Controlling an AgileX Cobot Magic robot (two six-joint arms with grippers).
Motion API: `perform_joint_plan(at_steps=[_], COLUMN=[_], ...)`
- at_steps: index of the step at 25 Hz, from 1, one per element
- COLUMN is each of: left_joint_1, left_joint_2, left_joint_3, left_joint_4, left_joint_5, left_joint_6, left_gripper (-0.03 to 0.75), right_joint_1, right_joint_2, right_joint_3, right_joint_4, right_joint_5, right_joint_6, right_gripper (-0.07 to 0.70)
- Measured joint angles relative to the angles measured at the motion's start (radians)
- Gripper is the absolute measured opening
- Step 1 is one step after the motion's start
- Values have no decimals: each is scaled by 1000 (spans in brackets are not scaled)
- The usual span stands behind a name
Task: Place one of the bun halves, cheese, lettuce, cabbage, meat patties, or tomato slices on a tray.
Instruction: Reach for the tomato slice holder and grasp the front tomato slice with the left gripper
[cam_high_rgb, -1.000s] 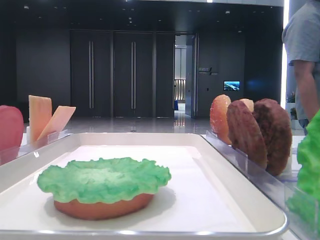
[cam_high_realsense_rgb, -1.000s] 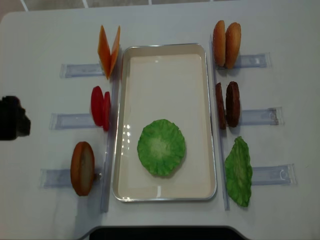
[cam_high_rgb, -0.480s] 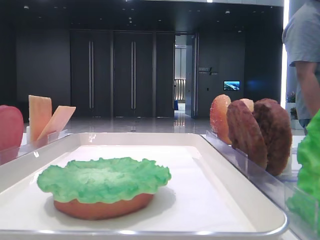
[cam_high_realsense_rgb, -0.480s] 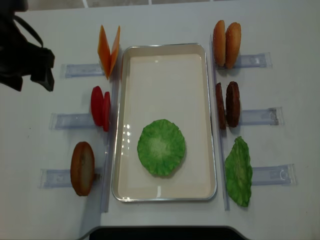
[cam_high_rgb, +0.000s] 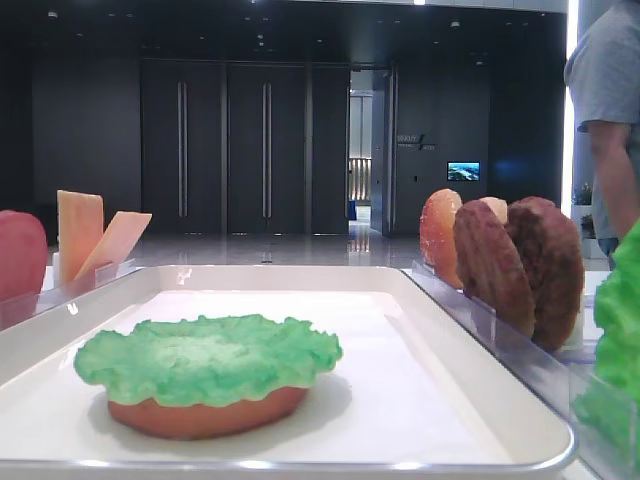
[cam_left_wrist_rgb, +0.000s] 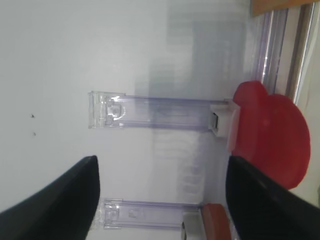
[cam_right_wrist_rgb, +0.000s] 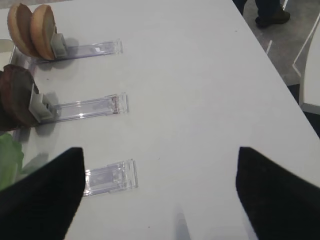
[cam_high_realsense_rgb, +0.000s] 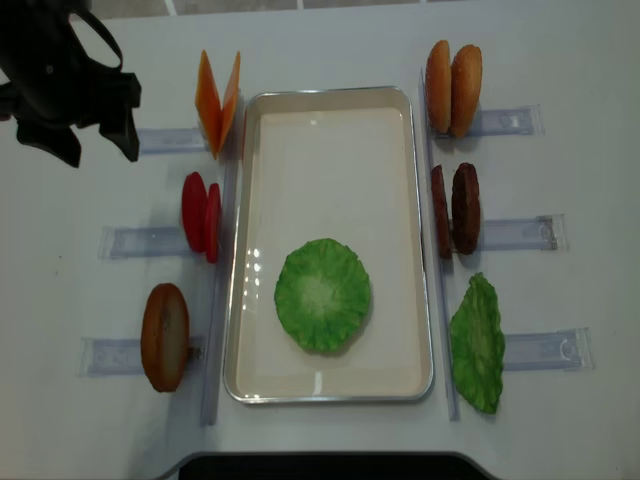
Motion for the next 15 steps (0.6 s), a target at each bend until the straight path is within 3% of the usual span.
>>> perform_joint_plan(at_steps=[5,15], left_joint_1=[-59,-282], left_joint_2=[1,4], left_joint_3=[0,0], left_joint_4=[16,29], left_joint_5=[-13,-61], left_joint_6=[-98,-251], left_gripper=[597,597], right_joint_1=[0,0], right_joint_2=[0,0], right_joint_3=[0,0], right_joint_4=[0,0], right_joint_5=[0,0], right_joint_6=[-1,-1], right_gripper=[581,581])
